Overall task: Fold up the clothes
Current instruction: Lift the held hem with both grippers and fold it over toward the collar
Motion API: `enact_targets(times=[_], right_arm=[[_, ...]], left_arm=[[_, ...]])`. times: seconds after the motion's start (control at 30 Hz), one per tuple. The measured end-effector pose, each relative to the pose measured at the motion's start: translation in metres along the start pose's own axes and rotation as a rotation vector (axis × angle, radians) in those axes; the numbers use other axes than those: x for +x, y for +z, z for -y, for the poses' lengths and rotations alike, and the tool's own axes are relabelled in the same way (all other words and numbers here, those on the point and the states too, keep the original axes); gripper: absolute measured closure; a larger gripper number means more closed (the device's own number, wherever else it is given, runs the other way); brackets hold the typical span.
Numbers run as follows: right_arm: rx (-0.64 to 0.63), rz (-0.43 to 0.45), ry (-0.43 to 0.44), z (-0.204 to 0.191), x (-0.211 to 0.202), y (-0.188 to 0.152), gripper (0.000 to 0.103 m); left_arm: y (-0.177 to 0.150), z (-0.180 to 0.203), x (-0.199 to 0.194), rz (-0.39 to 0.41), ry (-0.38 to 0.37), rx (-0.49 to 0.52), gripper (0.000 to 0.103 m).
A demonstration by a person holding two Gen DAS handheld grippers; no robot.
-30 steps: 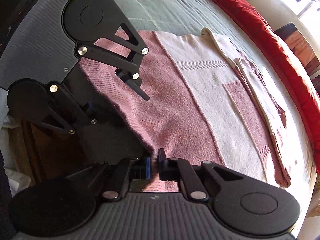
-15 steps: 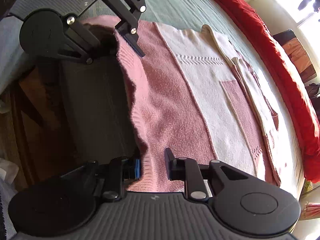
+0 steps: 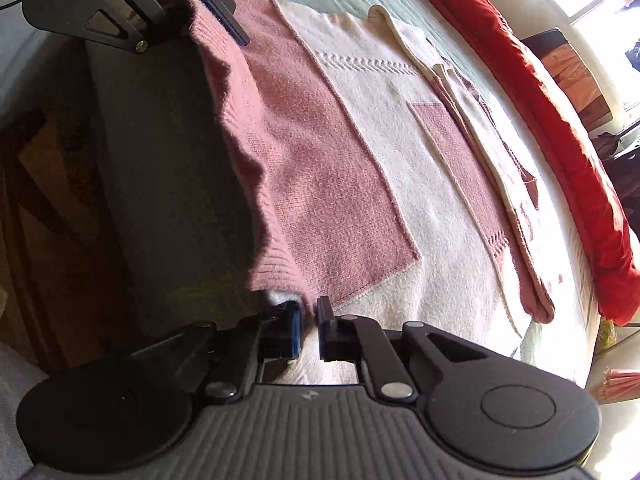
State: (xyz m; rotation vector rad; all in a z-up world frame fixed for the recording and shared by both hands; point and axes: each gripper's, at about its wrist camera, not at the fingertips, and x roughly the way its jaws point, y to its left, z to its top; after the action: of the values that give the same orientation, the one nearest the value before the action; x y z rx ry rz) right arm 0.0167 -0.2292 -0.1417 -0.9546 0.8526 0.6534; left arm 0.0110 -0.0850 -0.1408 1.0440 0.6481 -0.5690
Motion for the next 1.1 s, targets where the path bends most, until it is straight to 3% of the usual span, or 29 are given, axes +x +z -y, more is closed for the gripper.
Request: enact_targets(times=[0.23, 0.7, 1.1], right_arm=[[0.069, 0.033, -0.001, 0.015, -0.011, 0.001, 0.098], [0.064, 0.082, -0.093, 0.040, -0.022, 0.013, 0.098], [0.098, 0.115, -0.184, 0.096, -0.015, 0.040, 0.098]], left_arm=[[-0.005, 0.006, 0.004, -0.035, -0.001, 0.045, 0.098], [0.012, -0.025, 0.006, -0.005, 0.069, 0.052, 0.099], [0.036, -0.077, 0.024, 0.004, 0.144, 0.015, 0.098]])
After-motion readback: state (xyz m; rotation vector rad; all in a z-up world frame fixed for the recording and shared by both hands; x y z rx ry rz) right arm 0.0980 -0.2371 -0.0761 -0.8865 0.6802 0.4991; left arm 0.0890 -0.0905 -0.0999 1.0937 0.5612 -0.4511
